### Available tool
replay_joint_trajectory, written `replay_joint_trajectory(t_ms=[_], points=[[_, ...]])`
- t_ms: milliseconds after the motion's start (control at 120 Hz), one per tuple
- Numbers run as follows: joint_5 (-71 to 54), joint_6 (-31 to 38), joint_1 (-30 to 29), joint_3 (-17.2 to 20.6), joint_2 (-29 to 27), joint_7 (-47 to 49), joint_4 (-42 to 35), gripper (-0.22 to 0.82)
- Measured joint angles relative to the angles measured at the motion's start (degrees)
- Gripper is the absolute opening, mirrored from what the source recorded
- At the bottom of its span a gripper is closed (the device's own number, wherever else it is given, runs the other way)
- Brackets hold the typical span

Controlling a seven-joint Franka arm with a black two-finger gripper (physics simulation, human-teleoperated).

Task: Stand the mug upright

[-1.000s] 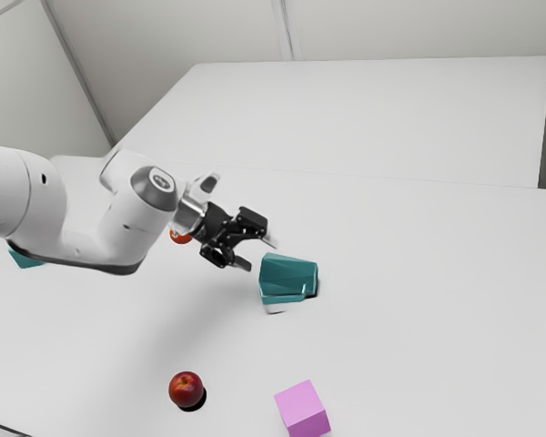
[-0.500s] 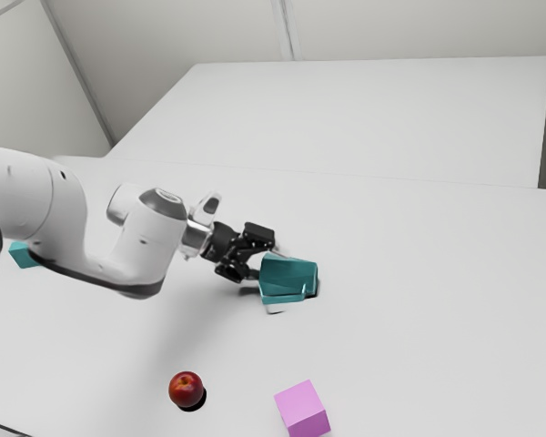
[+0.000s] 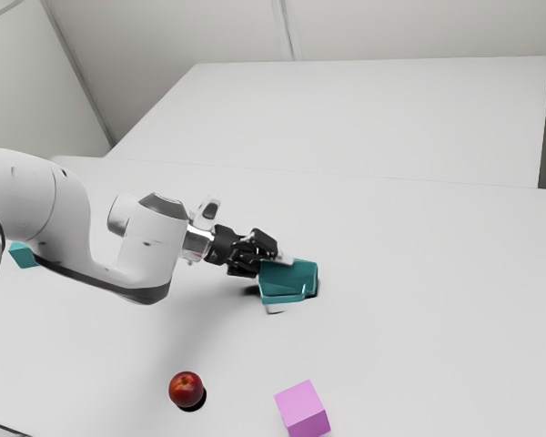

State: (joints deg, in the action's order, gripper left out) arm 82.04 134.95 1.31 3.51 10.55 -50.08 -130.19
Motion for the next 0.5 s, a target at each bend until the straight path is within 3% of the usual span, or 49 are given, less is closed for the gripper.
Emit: replay_joint_trajectory(t_ms=[108,500], points=[[0.1,0.0,0.0,0.1,-0.1,-1.4,0.0,0.04],[0.6,0.4,0.7,0.1,-1.9,-4.5,-0.6,-0.12]])
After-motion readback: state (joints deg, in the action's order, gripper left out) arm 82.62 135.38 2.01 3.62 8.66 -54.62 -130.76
